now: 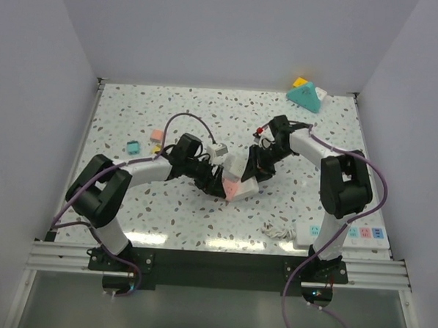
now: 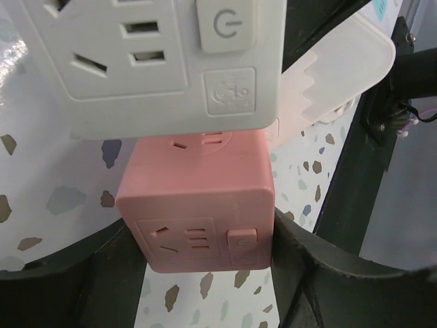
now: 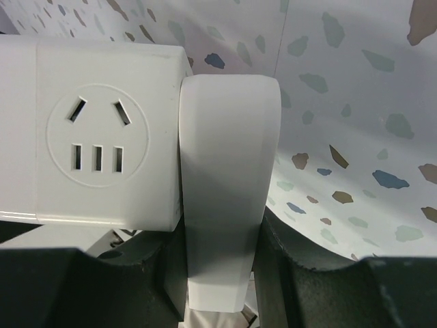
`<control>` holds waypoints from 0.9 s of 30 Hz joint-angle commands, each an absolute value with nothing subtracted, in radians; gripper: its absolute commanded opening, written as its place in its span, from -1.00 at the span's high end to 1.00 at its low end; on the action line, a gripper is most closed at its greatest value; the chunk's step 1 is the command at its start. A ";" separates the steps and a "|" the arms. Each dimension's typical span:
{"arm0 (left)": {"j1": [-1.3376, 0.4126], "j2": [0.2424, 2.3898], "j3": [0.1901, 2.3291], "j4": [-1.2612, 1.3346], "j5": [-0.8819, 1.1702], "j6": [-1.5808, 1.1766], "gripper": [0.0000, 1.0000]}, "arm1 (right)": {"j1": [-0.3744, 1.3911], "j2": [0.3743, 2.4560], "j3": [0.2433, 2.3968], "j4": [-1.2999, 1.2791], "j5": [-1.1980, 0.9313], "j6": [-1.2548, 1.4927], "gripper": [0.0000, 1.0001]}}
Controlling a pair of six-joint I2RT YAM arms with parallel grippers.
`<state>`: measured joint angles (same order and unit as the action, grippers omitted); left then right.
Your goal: Pull the plug off the socket
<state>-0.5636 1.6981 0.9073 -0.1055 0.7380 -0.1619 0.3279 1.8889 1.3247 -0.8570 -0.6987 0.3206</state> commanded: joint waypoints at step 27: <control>-0.424 1.326 0.844 0.271 0.693 -0.425 1.00 | 0.380 1.868 1.276 -0.940 -0.003 0.339 1.00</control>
